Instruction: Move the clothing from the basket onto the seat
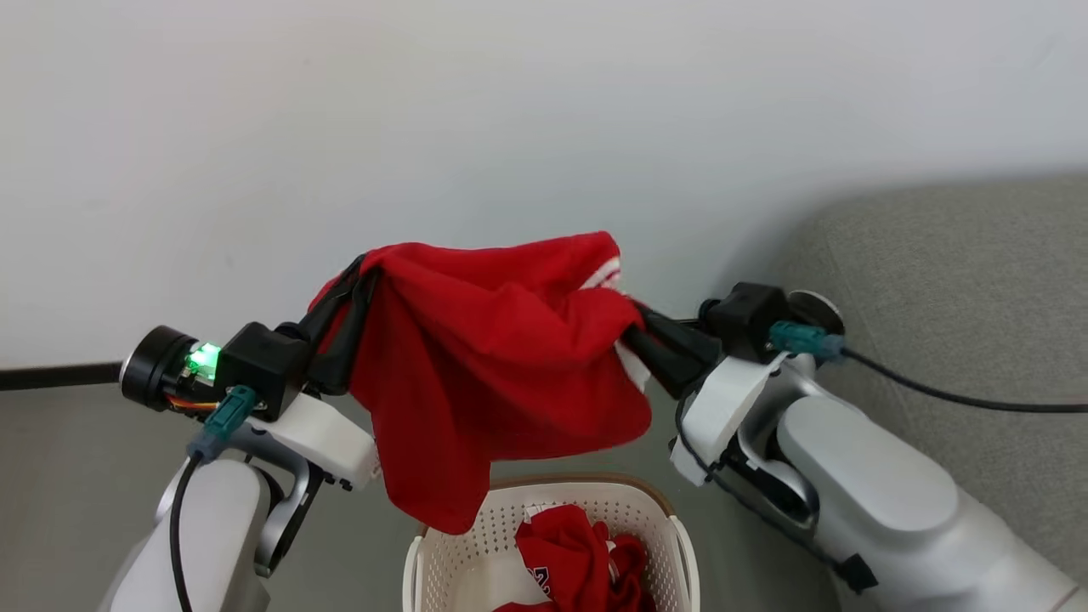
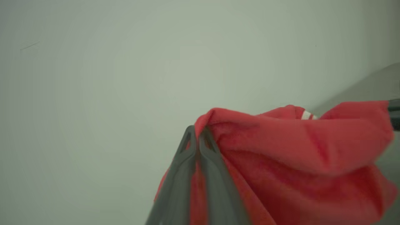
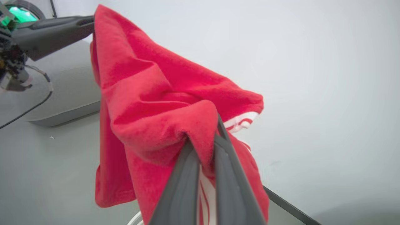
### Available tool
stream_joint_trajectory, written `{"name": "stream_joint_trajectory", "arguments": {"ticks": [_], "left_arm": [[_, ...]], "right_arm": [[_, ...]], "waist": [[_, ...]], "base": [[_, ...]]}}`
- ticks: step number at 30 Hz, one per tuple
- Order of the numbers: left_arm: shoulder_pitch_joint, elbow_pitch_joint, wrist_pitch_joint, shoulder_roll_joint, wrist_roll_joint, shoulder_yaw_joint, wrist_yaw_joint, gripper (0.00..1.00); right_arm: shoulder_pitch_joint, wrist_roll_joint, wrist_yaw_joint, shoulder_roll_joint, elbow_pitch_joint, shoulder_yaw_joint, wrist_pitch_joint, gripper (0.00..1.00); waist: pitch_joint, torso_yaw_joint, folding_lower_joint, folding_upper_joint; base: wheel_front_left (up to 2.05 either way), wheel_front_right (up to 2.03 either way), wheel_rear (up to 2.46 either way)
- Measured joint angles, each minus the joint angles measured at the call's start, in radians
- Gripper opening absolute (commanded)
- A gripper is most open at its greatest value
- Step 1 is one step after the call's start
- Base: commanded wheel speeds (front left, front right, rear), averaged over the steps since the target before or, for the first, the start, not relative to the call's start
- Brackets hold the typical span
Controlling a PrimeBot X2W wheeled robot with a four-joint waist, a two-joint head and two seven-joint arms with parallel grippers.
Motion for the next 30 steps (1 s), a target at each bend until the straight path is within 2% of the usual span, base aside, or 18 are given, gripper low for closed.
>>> {"name": "stream_joint_trajectory", "arguments": {"ticks": [2, 3, 4, 13, 30], "left_arm": [[0.017, 0.011, -0.004, -0.006, -0.017, 0.005, 0.0, 0.47], [0.024, 0.015, -0.009, -0.011, -0.031, 0.007, 0.0, 0.71], [0.031, 0.019, -0.01, -0.017, -0.042, 0.007, 0.0, 1.0], [0.089, 0.033, -0.045, -0.05, -0.107, 0.005, -0.022, 1.0], [0.172, 0.017, -0.089, -0.087, -0.124, -0.087, -0.072, 1.0]], "right_arm": [[0.0, 0.0, 0.0, -0.015, -0.025, -0.054, 0.0, 0.0], [0.0, -0.002, 0.0, -0.021, -0.037, -0.078, 0.0, 0.0], [0.0, -0.003, 0.0, -0.028, -0.049, -0.101, 0.0, 0.0], [0.042, -0.03, 0.0, -0.07, -0.112, -0.269, -0.002, 0.0], [0.147, -0.118, 0.0, -0.149, -0.222, -0.584, -0.003, 0.0]], "waist": [[0.0, -0.01, 0.0, 0.0], [0.0, -0.015, 0.0, 0.0], [0.001, -0.02, 0.0, 0.0], [0.0, -0.058, 0.0, 0.0], [-0.004, -0.117, 0.0001, 0.0]], "base": [[0.0, 0.0, 0.0], [0.0, 0.0, 0.0], [0.0, 0.0, 0.0], [0.0, 0.0, 0.0], [0.0, 0.0, 0.0]]}}
